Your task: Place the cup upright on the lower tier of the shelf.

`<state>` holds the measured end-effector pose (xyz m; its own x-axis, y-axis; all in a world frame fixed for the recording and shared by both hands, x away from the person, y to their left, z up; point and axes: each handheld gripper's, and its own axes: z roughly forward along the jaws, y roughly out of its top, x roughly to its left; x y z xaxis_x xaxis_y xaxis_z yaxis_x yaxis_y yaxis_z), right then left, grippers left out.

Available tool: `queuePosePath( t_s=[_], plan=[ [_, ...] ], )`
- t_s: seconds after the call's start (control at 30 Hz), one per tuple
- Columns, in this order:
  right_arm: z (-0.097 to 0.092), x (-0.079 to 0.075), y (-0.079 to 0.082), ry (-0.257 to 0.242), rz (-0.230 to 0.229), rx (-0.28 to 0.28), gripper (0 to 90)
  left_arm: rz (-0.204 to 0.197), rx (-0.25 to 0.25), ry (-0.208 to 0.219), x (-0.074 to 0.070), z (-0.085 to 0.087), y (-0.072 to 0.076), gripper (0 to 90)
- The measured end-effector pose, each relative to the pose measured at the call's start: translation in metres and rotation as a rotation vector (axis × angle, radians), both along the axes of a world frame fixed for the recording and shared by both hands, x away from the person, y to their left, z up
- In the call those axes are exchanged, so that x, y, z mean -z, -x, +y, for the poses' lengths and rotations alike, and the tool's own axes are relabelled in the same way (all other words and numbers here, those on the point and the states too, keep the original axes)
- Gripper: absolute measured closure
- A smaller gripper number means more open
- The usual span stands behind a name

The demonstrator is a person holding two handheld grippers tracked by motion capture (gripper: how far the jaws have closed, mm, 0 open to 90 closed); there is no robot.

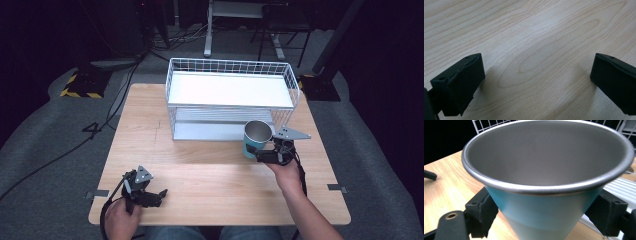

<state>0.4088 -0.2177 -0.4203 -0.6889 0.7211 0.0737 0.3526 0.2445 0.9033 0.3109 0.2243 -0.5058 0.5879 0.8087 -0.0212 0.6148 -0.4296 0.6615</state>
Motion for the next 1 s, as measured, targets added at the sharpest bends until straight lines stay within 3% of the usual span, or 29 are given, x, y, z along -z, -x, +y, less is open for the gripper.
queuePosePath(
  t_s=[1.0],
  plan=[
    [0.070,0.013,-0.061,0.018,-0.006,0.068,18.4,-0.003,0.005,0.001,0.000,-0.001,-0.001,0.0]
  ],
)
